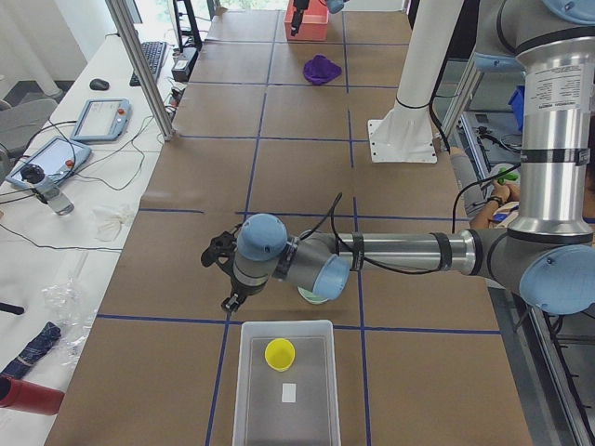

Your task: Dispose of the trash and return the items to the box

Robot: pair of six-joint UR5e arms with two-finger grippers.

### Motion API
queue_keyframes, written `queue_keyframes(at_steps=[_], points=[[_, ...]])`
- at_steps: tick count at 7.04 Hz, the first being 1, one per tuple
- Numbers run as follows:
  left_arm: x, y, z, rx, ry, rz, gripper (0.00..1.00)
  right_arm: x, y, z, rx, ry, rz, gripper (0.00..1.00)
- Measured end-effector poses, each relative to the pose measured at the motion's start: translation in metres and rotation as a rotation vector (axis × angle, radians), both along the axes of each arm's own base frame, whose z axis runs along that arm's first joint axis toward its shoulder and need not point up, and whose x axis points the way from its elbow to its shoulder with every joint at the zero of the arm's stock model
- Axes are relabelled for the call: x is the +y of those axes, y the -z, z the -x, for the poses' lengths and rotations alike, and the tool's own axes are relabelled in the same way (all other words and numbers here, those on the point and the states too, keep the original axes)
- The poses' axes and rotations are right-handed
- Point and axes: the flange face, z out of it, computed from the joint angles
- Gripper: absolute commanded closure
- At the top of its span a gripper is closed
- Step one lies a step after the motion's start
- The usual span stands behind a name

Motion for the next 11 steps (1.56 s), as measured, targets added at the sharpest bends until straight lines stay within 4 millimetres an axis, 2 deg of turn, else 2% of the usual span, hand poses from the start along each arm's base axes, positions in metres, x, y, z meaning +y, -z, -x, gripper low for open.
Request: queue_keyframes(at_steps=[1,2,3,4,6,8,11], points=[[-0.003,0.039,-0.002,0.025,0.052,0.034,0.23,0.006,0.003,0.005,-0.024,0.003,0.046,0.00],[-0.007,0.065,-0.013,0.052,0.082,0.064,0.21,0.015,0.003,0.024,-0.037,0.031,0.092,0.00],[-0.013,0.082,-0.033,0.074,0.087,0.090,0.17,0.025,0.000,0.054,-0.015,0.057,0.111,0.00],[-0.018,0.091,-0.054,0.089,0.079,0.115,0.16,0.033,-0.007,0.079,0.021,0.063,0.116,0.00],[-0.019,0.097,-0.079,0.107,0.074,0.159,0.16,0.051,-0.024,0.101,0.065,0.091,0.139,0.00],[-0.018,0.098,-0.085,0.113,0.077,0.176,0.15,0.064,-0.034,0.108,0.086,0.118,0.152,0.00],[-0.018,0.098,-0.087,0.115,0.079,0.183,0.13,0.074,-0.042,0.100,0.105,0.124,0.157,0.02]])
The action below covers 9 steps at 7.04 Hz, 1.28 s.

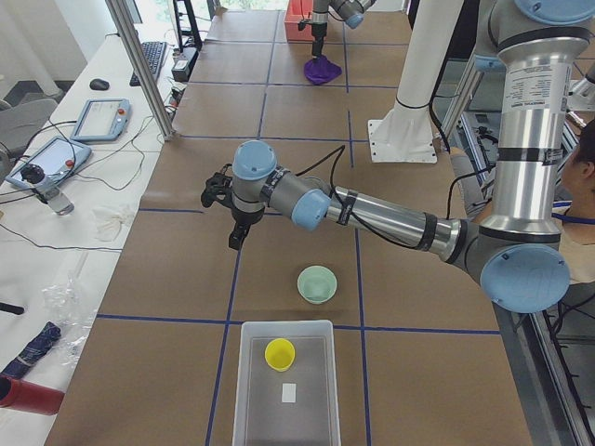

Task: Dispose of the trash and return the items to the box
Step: 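Lower right gripper and pinch the purple cloth, then lift purple cloth into the pink bin while left gripper reaches green bowl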

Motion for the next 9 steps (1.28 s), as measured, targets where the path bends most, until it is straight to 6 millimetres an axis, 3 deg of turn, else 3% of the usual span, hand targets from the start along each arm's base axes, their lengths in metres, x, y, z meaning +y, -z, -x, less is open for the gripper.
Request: queue_keyframes(at_steps=[3,4,5,7,9], points=[[0.000,-0.002,-0.001,0.003,-0.003,-0.009,0.13,0.002,-0.002,-0.007,0.010,-0.011,0.000,0.04],[0.000,-0.003,-0.002,0.003,-0.005,-0.011,0.13,0.008,-0.008,-0.001,0.027,0.004,0.002,0.22],[0.000,-0.003,-0.002,0.003,-0.005,-0.012,0.12,0.014,-0.016,0.002,0.048,0.015,0.009,0.95],[0.001,-0.001,-0.002,0.004,-0.005,-0.016,0.12,0.014,-0.025,0.005,0.083,0.000,0.002,1.00],[0.001,-0.003,-0.008,0.002,-0.015,-0.012,0.13,0.010,-0.016,0.004,0.064,-0.008,-0.014,1.00]])
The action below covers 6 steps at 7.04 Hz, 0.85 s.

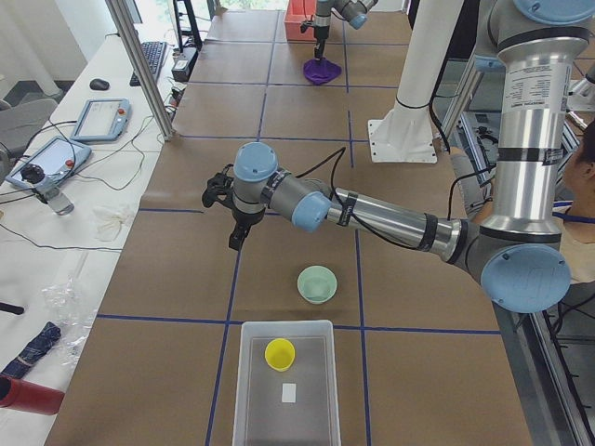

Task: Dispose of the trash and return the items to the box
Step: 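Lift purple cloth into the pink bin while left gripper reaches green bowl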

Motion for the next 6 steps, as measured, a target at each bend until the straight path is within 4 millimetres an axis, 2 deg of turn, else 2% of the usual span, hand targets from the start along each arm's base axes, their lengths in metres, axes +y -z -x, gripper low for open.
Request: queue_keyframes(at_steps=[1,2,3,4,6], points=[[0.000,-0.002,-0.013,-0.009,-0.007,0.008,0.14,-0.007,0.013,-0.014,-0.032,-0.018,-0.005,1.00],[0.001,-0.005,-0.035,-0.033,0.007,0.025,0.14,-0.020,0.027,-0.046,-0.085,-0.047,-0.004,1.00],[0.011,-0.015,-0.054,-0.053,0.026,0.042,0.14,-0.035,0.040,-0.093,-0.145,-0.095,-0.012,1.00],[0.031,-0.034,-0.071,-0.061,0.023,0.067,0.12,-0.045,0.048,-0.146,-0.187,-0.160,-0.040,1.00],[0.074,-0.065,-0.121,-0.094,0.012,0.148,0.12,-0.048,0.043,-0.259,-0.182,-0.280,-0.161,1.00]])
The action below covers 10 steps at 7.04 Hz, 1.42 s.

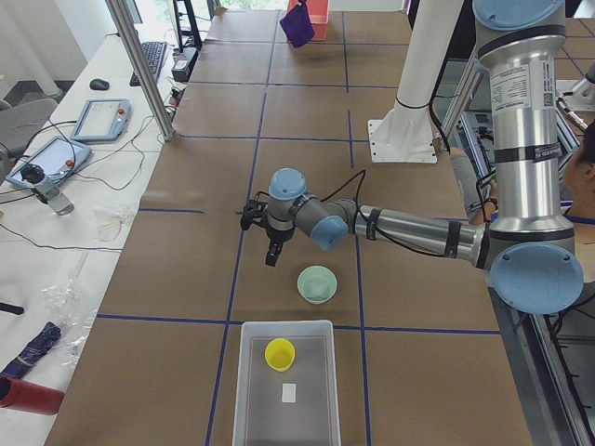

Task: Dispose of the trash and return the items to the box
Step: 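Lift purple cloth into the pink bin while left gripper reaches green bowl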

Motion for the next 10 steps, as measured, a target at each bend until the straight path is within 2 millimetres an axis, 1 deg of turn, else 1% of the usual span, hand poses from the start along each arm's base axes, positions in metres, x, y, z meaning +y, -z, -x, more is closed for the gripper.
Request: queue_keyframes(at_steps=[1,2,3,4,5,6,7,8,9,10], points=[[0.016,-0.009,-0.017,-0.013,-0.007,0.036,0.12,0.005,-0.011,-0.045,0.056,-0.031,-0.039,1.00],[0.027,-0.016,-0.023,-0.021,-0.012,0.059,0.12,0.011,-0.025,-0.082,0.125,-0.031,-0.066,1.00],[0.032,-0.019,-0.025,-0.025,-0.015,0.069,0.12,0.015,-0.039,-0.115,0.204,-0.006,-0.090,1.00],[0.034,-0.020,-0.026,-0.027,-0.017,0.072,0.12,0.017,-0.056,-0.141,0.284,0.038,-0.109,1.00],[0.034,-0.020,-0.027,-0.028,-0.019,0.071,0.12,0.020,-0.082,-0.157,0.348,0.095,-0.105,1.00],[0.037,-0.022,-0.026,-0.031,-0.023,0.074,0.12,0.021,-0.115,-0.160,0.380,0.136,-0.073,0.46],[0.044,-0.029,-0.023,-0.040,-0.029,0.085,0.12,0.019,-0.152,-0.155,0.402,0.173,-0.042,0.00],[0.053,-0.035,-0.026,-0.049,-0.044,0.098,0.13,0.016,-0.185,-0.144,0.414,0.199,-0.031,0.00],[0.059,-0.038,-0.032,-0.054,-0.064,0.107,0.13,0.010,-0.204,-0.132,0.416,0.213,-0.021,0.00],[0.064,-0.040,-0.039,-0.057,-0.083,0.111,0.14,-0.003,-0.204,-0.123,0.409,0.217,-0.027,0.00]])
